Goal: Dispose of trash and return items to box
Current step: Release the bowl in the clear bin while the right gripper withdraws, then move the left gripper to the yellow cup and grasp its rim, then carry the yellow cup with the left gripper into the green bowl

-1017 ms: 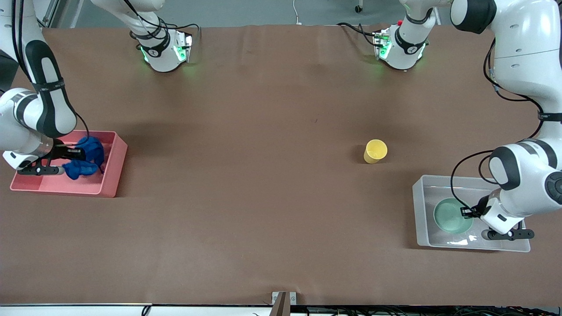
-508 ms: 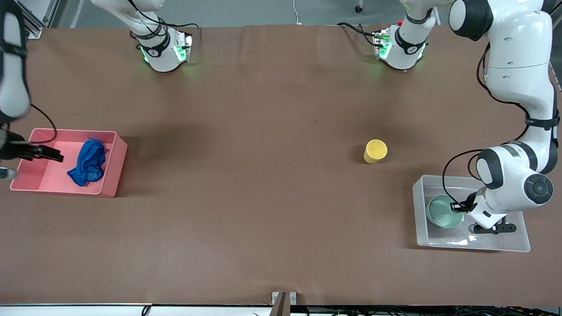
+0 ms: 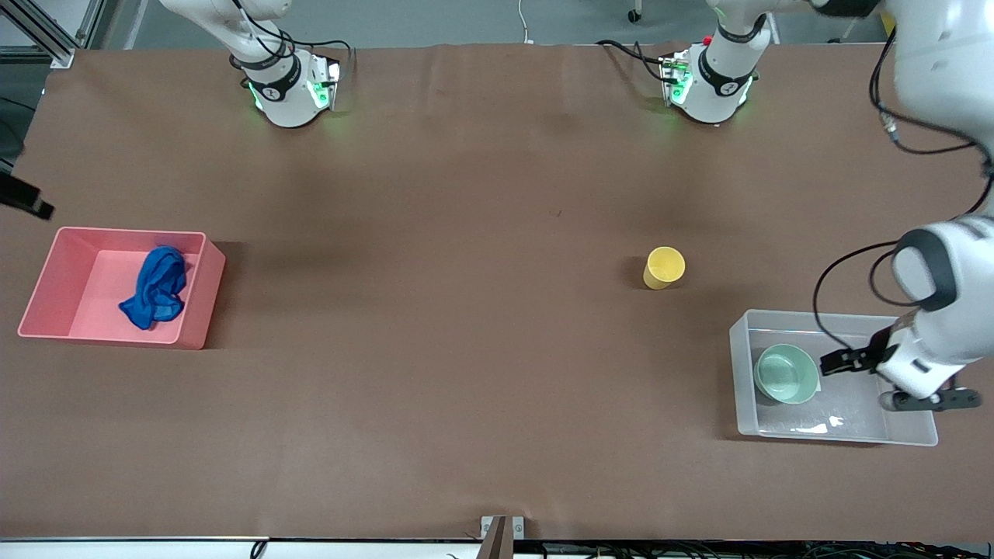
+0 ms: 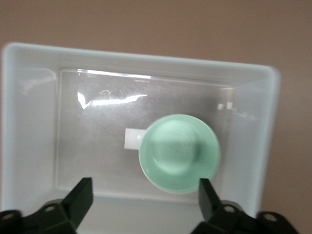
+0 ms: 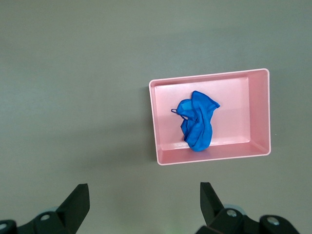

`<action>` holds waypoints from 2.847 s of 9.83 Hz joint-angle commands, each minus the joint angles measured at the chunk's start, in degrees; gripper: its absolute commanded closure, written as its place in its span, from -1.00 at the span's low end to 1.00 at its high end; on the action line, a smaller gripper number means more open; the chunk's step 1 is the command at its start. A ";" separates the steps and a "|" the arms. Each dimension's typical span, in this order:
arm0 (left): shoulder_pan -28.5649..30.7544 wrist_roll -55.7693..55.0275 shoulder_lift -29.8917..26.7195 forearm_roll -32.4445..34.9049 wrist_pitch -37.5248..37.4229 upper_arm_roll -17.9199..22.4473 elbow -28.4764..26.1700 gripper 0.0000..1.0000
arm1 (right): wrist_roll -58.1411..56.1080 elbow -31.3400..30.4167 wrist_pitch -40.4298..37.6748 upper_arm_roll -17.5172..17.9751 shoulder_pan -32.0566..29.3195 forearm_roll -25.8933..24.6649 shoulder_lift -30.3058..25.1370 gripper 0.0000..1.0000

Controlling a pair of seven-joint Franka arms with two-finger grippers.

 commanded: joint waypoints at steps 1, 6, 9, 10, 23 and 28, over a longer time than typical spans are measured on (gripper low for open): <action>-0.28 -0.22 -8.47 0.72 -8.35 -3.49 -4.06 -1.00 | 0.35 1.41 -2.23 0.54 -0.13 0.25 -0.07 -1.00; 0.07 -7.59 -29.14 0.81 -2.55 -13.86 -29.86 -1.00 | -0.89 1.06 -2.95 0.62 0.67 -0.01 -0.06 -1.00; 0.86 -13.93 -28.03 4.32 15.87 -20.46 -43.84 -0.99 | -3.77 0.97 -2.69 0.71 1.11 -0.45 -0.06 -1.00; 0.86 -14.11 -26.28 4.33 22.39 -20.91 -47.45 -0.98 | -3.79 1.15 -2.34 1.41 1.11 -0.45 -0.06 -1.00; 0.60 -15.79 -17.36 6.79 25.57 -23.20 -47.68 0.99 | -3.70 1.06 -2.86 1.77 0.76 -0.54 -0.06 -1.00; 1.12 -7.98 -11.80 6.61 9.64 -11.18 -20.66 0.99 | -3.61 1.06 -2.86 1.77 0.76 -0.54 -0.15 -1.00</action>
